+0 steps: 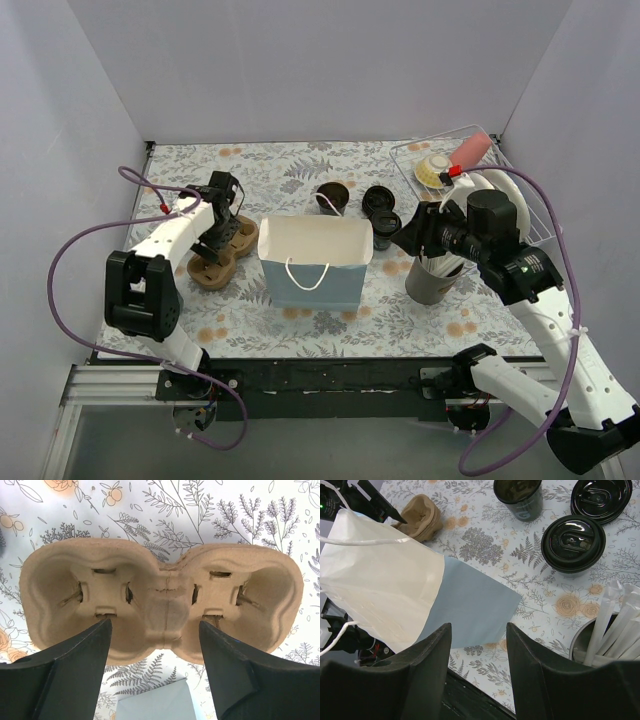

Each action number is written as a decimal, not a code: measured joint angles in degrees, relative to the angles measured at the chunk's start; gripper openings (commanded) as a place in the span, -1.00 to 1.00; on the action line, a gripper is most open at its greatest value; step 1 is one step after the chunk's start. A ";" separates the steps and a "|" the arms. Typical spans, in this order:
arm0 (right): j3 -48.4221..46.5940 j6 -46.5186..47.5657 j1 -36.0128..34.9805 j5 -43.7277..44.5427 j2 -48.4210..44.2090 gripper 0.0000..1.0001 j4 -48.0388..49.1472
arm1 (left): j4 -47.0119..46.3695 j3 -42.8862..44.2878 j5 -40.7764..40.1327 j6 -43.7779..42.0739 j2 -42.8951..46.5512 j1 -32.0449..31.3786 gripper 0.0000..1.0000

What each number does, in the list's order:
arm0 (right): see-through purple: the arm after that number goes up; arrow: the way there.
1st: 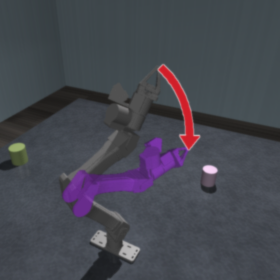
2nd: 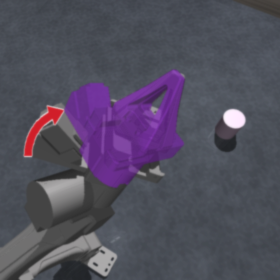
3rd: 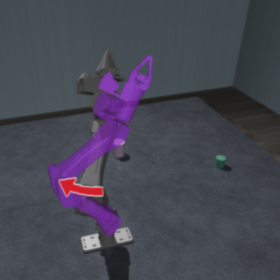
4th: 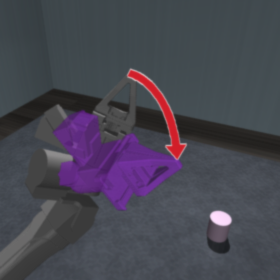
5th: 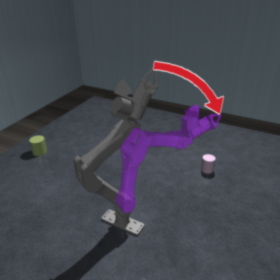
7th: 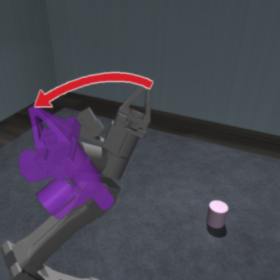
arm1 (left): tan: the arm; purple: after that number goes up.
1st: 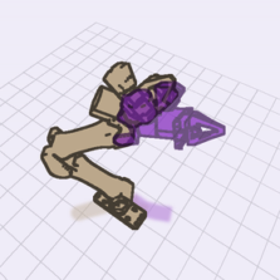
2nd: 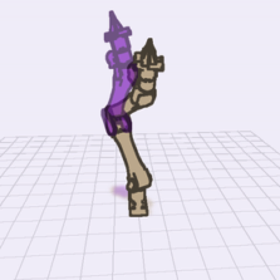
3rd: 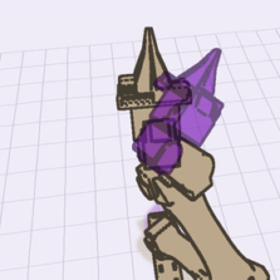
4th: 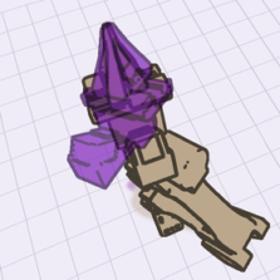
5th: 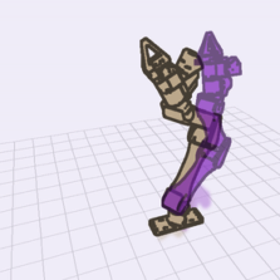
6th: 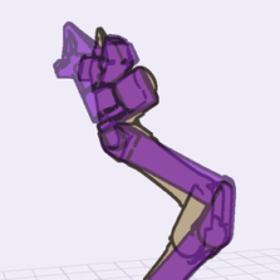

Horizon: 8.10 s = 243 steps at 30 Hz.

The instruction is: Pack the takeout coffee

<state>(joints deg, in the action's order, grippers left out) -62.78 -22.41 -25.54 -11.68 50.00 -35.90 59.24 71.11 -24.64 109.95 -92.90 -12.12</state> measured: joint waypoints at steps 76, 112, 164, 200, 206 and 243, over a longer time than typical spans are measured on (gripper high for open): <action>0.83 1.42 0.00 2.12 0.02 0.11 -0.02 | -0.55 5.73 -2.56 -2.45 -9.66 0.92 -0.11; 0.83 1.44 0.00 1.88 -0.11 0.11 -0.02 | 1.79 8.35 -5.46 -5.57 -9.66 0.94 0.44; 0.85 1.62 0.00 0.85 0.52 0.11 0.00 | 4.39 13.51 -10.56 -8.61 -10.47 1.55 -0.38; 0.31 2.51 0.00 1.01 -2.25 0.11 -4.68 | -4.52 29.03 47.87 -23.87 24.55 -2.23 -0.69; 0.31 2.64 0.00 1.01 -3.67 0.12 -4.68 | -3.98 28.46 53.57 -22.12 24.06 -4.24 -0.71; 0.31 2.58 0.00 -1.07 -3.76 0.12 -4.31 | 1.62 20.15 40.41 -21.66 19.76 -17.42 -0.69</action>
<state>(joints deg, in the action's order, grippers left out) -62.48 -19.84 -25.54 -12.75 46.24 -40.21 60.86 91.26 15.77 88.29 -73.14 -29.54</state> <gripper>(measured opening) 0.560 0.362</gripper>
